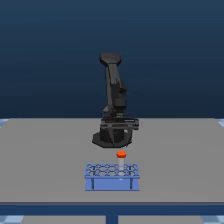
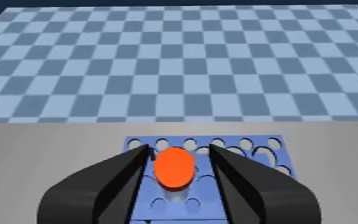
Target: Pick up the centrifuge tube on the rack
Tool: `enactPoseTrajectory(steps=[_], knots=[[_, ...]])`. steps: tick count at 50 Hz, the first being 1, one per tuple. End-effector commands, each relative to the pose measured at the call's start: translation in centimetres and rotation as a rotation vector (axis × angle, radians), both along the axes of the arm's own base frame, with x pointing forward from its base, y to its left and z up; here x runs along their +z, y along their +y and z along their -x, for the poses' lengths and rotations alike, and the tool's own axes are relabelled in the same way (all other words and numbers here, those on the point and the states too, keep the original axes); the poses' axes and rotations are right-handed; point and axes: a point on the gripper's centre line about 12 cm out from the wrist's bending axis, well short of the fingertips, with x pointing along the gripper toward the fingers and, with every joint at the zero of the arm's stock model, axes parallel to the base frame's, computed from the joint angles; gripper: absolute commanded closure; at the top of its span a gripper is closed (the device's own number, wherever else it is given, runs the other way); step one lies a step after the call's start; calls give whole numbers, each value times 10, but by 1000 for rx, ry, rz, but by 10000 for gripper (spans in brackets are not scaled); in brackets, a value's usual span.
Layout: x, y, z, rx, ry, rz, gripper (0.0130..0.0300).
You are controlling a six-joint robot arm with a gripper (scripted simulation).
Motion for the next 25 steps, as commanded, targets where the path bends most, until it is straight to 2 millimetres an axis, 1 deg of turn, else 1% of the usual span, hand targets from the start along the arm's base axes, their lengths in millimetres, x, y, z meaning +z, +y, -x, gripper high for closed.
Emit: enactPoseTrajectory(steps=[1,25], knots=[[0,2,-4,8,7,12,130],[0,4,-14,2,24,7,130]])
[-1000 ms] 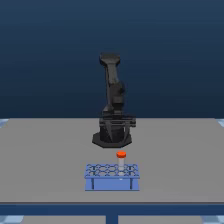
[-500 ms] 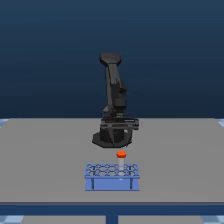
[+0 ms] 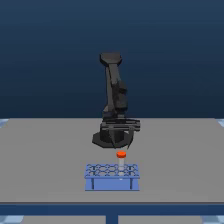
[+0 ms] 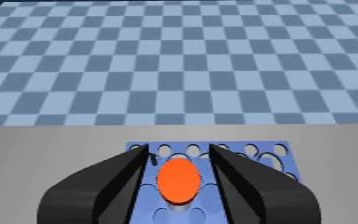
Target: Pick up the centrifuge tube on the rack
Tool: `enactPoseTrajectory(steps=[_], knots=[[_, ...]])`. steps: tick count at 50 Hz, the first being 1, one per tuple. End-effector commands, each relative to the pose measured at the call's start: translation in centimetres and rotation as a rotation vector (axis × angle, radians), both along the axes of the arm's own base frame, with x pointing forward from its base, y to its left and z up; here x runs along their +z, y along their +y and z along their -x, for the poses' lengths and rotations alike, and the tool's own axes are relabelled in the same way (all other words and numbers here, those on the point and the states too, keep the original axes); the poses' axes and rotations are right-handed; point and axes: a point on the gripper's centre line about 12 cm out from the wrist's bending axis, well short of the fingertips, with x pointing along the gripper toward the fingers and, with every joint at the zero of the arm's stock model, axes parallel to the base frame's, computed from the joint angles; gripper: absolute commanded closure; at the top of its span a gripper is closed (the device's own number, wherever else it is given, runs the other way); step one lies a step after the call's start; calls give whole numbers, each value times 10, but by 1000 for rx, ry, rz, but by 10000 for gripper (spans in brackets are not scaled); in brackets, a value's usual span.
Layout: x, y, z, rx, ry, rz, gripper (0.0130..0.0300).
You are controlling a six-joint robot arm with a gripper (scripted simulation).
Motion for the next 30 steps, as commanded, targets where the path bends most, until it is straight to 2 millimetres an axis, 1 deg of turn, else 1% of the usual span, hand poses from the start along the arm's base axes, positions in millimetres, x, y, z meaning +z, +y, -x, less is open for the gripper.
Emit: enactPoseTrajectory(steps=[1,30], knots=[[0,1,-1,3,2,5,130],[-4,0,0,4,1,5,130]])
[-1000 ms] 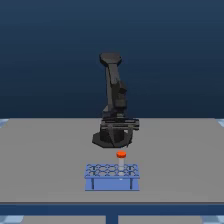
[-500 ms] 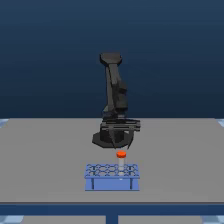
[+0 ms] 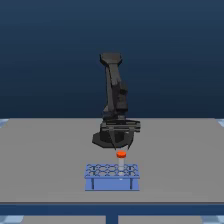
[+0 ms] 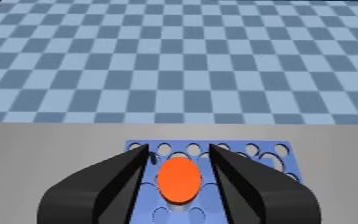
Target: Pick up the centrifuge tube on the rack
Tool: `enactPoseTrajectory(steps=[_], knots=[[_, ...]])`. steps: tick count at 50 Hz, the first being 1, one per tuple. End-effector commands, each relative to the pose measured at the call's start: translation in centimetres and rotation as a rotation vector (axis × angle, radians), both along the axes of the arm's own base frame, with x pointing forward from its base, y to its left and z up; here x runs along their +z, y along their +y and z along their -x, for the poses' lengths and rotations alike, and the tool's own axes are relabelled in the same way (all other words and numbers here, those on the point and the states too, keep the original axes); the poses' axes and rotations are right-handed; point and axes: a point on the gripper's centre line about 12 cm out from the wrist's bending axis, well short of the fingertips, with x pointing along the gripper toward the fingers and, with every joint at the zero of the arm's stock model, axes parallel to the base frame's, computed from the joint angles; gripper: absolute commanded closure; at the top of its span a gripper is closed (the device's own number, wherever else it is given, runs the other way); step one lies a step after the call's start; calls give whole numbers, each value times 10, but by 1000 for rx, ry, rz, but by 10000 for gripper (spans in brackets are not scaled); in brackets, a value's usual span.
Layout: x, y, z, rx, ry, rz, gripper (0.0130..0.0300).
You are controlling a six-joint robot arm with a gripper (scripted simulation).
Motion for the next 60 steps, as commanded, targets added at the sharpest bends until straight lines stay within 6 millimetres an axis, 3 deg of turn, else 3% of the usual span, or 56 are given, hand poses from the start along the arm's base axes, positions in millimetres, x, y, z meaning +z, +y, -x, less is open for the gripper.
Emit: enactPoseTrajectory(steps=[1,60], knots=[[-1,0,1,-4,-2,-5,130],[-35,0,0,-4,-2,-5,130]])
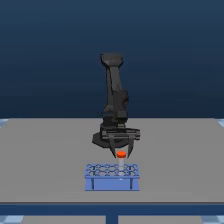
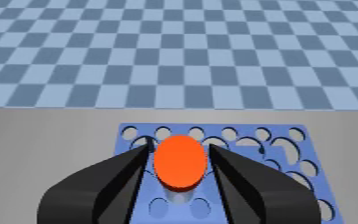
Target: Pick up the centrifuge tube on the rack
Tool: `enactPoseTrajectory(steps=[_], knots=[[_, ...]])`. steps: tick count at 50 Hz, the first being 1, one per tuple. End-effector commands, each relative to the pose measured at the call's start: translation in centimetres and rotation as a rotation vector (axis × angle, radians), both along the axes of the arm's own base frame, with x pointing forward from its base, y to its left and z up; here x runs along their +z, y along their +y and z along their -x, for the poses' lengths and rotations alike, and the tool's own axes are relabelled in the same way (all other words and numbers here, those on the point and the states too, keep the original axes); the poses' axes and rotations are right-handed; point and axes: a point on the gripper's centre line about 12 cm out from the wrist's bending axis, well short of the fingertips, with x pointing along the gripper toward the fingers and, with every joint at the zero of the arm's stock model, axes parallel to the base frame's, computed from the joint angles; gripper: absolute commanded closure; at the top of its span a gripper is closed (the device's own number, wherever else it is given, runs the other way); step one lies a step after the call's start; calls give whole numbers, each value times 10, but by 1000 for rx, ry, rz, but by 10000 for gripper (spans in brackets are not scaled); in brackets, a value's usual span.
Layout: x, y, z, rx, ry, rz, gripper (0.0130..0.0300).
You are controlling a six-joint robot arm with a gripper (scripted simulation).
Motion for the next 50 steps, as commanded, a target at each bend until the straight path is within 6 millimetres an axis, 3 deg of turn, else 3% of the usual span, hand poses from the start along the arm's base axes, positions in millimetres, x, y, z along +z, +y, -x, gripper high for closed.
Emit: enactPoseTrajectory(steps=[1,14,15,50], knots=[[0,0,-1,-8,-9,-6,130],[-1,0,-1,-8,-9,-6,130],[-1,0,-1,-8,-9,-6,300],[3,-1,0,-8,-8,-6,300]])
